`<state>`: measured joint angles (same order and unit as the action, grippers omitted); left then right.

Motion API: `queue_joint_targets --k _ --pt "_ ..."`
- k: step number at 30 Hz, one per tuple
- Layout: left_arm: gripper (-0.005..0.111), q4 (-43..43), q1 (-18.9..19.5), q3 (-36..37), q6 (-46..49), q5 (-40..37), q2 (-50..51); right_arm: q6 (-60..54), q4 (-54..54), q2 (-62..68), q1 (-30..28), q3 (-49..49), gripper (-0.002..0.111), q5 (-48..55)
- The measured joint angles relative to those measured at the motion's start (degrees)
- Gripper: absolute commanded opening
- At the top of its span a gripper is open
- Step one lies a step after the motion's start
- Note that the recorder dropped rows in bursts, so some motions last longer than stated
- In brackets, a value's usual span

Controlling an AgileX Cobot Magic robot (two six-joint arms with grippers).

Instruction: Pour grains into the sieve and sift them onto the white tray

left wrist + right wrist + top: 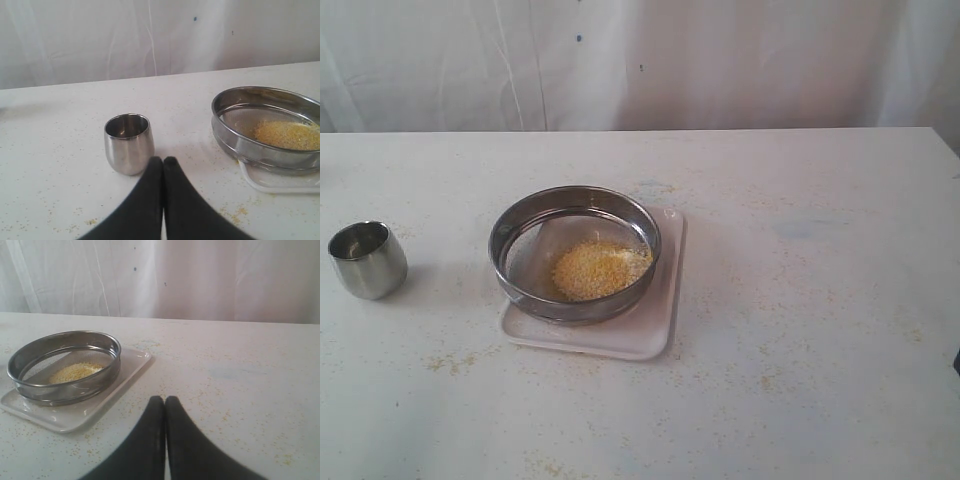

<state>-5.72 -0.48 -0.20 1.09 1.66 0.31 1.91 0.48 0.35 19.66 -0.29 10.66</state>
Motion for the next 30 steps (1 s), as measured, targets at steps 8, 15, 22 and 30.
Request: queue_joint_targets --k 8,15,22,30 --pt "0.000 0.50 -0.10 0.00 0.12 -1.11 0.00 0.00 0.00 0.00 0.00 0.00 0.000 0.00" --pt "0.000 0.50 -0.10 0.00 0.12 -1.25 0.00 0.00 0.00 0.00 0.00 0.00 0.000 0.00" --pt "0.000 0.60 -0.10 0.00 0.12 -1.25 0.00 0.00 0.00 0.00 0.00 0.00 0.000 0.00" --pt "0.000 0.60 -0.10 0.00 0.24 -1.25 0.00 0.00 0.00 0.00 0.00 0.00 0.000 0.00"
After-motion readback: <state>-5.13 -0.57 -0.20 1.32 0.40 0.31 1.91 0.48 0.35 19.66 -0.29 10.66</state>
